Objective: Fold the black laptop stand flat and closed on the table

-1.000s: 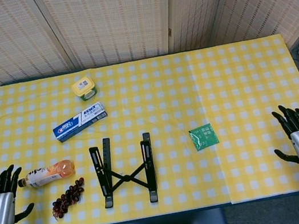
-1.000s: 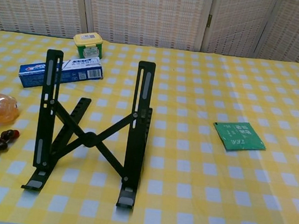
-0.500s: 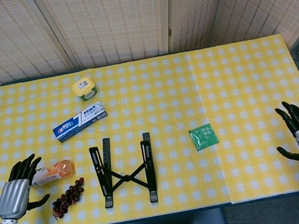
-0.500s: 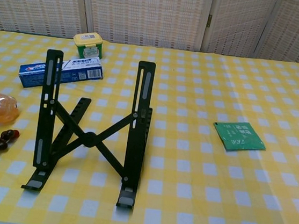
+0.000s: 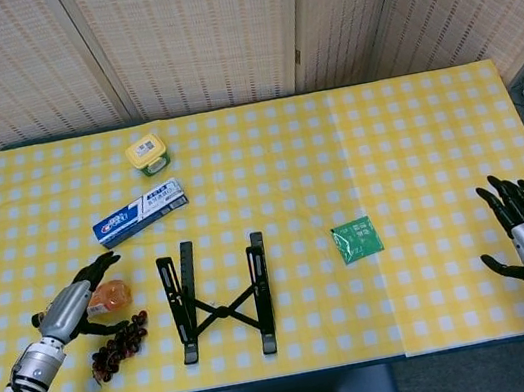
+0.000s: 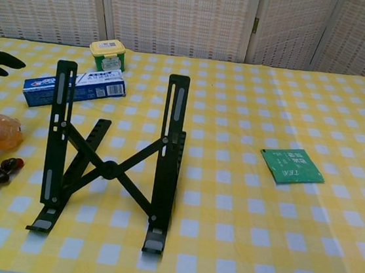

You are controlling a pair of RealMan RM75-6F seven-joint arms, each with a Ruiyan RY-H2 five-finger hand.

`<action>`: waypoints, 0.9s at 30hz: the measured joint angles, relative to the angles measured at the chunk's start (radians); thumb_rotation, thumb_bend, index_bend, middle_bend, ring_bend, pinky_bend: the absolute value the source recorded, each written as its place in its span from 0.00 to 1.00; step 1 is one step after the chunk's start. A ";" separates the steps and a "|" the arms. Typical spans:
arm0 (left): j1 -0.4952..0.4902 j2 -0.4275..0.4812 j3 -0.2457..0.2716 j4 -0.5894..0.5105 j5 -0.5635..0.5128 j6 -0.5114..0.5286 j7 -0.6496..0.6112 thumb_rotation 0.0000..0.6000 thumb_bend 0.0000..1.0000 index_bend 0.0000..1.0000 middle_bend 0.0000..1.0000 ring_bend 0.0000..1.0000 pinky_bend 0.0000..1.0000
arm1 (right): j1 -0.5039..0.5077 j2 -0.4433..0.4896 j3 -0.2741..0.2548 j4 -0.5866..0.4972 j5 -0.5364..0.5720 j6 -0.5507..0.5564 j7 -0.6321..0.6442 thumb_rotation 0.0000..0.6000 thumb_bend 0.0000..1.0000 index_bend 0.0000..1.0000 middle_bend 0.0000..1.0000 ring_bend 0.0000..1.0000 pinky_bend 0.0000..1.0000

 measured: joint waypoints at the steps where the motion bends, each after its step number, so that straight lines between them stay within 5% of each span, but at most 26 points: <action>1: -0.013 -0.002 -0.001 0.008 0.005 -0.018 -0.043 1.00 0.21 0.00 0.00 0.00 0.00 | 0.001 0.000 0.000 -0.001 0.002 -0.004 -0.001 1.00 0.23 0.00 0.00 0.00 0.00; 13: -0.172 -0.076 0.031 0.139 0.179 -0.095 -0.675 1.00 0.21 0.08 0.17 0.11 0.00 | 0.030 -0.018 -0.007 -0.005 0.010 -0.062 -0.007 1.00 0.23 0.00 0.00 0.00 0.00; 18: -0.237 -0.126 0.072 0.196 0.262 -0.057 -0.909 1.00 0.21 0.18 0.30 0.26 0.19 | 0.045 -0.029 -0.011 0.001 0.010 -0.088 0.009 1.00 0.23 0.00 0.00 0.00 0.00; 27: -0.305 -0.195 0.165 0.297 0.356 0.107 -1.192 1.00 0.21 0.38 0.47 0.43 0.34 | 0.082 -0.048 -0.026 0.016 0.006 -0.161 0.086 1.00 0.23 0.00 0.00 0.00 0.00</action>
